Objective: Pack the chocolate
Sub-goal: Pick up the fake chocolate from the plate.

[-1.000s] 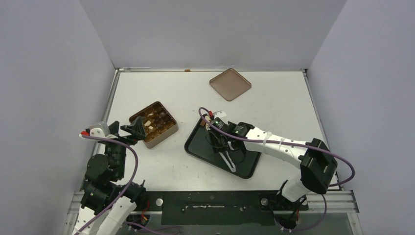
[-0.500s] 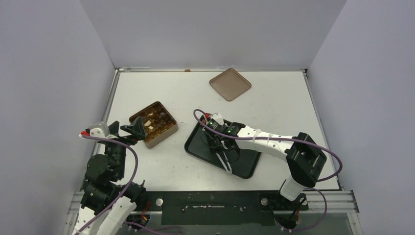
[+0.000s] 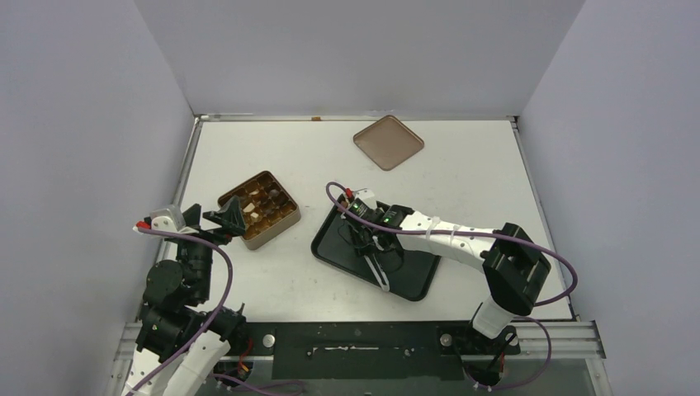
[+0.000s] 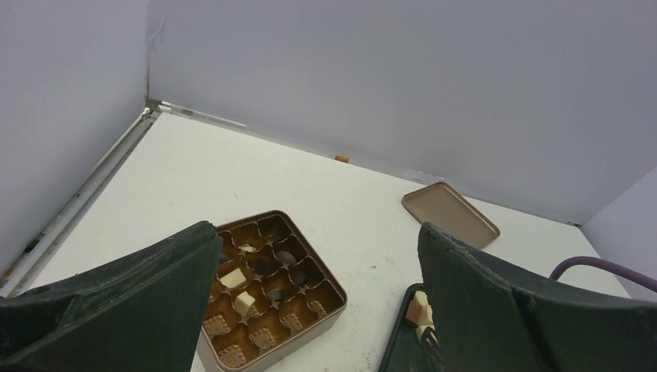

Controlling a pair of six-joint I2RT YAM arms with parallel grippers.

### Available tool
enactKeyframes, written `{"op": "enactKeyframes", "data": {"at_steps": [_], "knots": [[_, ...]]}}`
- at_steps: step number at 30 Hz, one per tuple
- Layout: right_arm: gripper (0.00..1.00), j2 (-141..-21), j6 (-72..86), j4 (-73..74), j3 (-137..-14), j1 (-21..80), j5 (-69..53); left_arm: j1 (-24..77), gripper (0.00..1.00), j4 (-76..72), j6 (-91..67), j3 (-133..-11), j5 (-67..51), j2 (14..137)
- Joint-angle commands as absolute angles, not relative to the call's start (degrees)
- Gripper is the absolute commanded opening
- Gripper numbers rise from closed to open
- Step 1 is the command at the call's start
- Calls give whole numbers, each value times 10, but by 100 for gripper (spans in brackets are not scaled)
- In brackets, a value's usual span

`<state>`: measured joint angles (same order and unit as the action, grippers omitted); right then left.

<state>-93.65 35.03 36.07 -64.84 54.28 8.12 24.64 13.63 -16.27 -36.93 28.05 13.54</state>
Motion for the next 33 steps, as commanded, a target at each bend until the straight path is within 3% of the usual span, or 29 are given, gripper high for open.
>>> {"op": "enactKeyframes", "data": {"at_steps": [1, 19, 33], "knots": [[26, -927, 354, 350, -671, 541, 96, 246, 97, 117, -160, -372, 278, 131], [21, -885, 354, 380, -694, 564, 121, 246, 97, 117, -159, -372, 282, 130], [23, -977, 273, 312, -820, 597, 78, 246, 97, 117, -159, -374, 285, 132]]}}
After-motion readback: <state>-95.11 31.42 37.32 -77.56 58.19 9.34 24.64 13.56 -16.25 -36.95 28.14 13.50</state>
